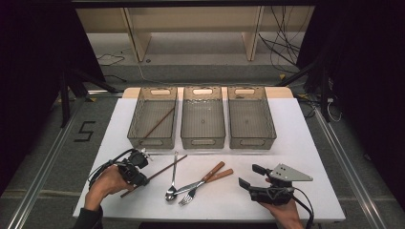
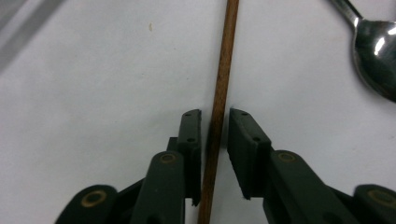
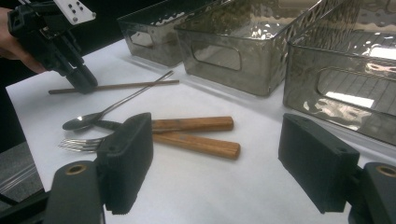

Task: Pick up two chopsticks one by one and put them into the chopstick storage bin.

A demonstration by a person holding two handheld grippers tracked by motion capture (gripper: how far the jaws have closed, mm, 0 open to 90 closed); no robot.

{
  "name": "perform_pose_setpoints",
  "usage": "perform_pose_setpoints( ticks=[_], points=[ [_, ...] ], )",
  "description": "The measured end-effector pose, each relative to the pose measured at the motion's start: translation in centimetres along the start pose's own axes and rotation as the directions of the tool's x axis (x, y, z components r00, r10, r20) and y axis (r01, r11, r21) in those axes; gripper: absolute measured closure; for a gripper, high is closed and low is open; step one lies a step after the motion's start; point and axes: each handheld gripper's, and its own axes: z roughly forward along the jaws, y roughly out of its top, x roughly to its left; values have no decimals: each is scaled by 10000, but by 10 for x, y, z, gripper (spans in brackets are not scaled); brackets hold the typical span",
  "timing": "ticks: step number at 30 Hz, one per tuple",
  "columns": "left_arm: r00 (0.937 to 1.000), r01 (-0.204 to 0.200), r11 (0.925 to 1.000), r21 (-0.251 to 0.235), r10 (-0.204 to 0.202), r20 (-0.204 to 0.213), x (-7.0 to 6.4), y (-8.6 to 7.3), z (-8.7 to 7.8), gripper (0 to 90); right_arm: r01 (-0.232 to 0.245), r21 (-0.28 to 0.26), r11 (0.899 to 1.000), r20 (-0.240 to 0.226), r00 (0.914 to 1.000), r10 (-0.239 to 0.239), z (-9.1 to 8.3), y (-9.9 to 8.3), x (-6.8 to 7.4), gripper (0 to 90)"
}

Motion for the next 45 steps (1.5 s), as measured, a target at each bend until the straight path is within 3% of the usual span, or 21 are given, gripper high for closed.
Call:
perform_pose_setpoints(
  ticks=[5, 14, 20, 28, 33, 38, 45],
  points=[
    [9996, -262, 9996, -63, 261, -82, -2, 0, 1, 832, 8, 14, 10000, 18, 10000, -8, 0, 0, 0, 271],
    [9977, -679, 9974, -244, 681, 70, -1, -1, -3, 843, 7, 15, 10000, 16, 10000, -7, 0, 0, 0, 271],
    [9970, -763, 9917, -1033, 770, 25, -2, -5, -26, 845, -11, 16, 10000, 9, 10000, 11, 0, 0, -1, 271],
    [9990, -441, 9822, -1825, 443, -30, 3, -11, -43, 845, -33, -37, 10000, 12, 10000, 33, 0, 0, 0, 271],
    [9999, -126, 9674, -2528, 104, -102, 9, -10, -50, 845, -75, -78, 9999, 32, 10000, 76, -1, 0, -1, 271],
    [9993, 344, 9415, -3353, -362, 8, 17, -5, -59, 844, -85, -79, 9999, 32, 10000, 85, -1, 0, -1, 271],
    [9962, 783, 9280, -3642, -864, -59, 28, 2, -60, 844, -120, -114, 9999, 56, 9999, 121, -2, 0, -2, 271]
  ],
)
